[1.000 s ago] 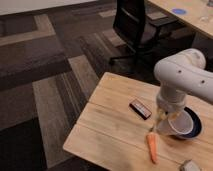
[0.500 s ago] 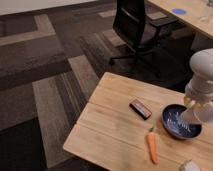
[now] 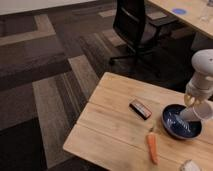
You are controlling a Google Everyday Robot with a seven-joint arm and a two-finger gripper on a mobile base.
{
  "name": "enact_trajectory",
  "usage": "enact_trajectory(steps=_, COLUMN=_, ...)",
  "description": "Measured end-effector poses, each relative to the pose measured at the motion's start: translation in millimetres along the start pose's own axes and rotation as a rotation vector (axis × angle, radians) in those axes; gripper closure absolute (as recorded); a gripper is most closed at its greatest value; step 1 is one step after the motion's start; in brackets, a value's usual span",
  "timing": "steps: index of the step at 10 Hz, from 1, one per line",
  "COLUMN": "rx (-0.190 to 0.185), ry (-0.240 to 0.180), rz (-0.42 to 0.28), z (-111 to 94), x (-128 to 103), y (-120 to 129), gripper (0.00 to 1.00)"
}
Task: Place the ceramic cup in the ceramic bowl
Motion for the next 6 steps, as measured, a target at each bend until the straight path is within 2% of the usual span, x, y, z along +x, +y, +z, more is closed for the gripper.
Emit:
enact_trajectory(steps=1, rx=0.018, ry=0.003, rz=-0.010, z=4.1, x=-1.0, y=2.6, gripper=0.98)
enact_trajectory(steps=2, rx=0.033, ry=0.012, rz=-0.036, z=12.7, x=1.6, y=15.6, gripper=0.98)
enact_trajectory(steps=4, rx=0.024, ry=0.023, rz=-0.081, z=22.9, x=13.1, y=39.7, gripper=0.98)
enact_trajectory(steps=6, rx=0.025, ry=0.026, rz=-0.102, z=27.4, x=22.2, y=48.2, gripper=0.98)
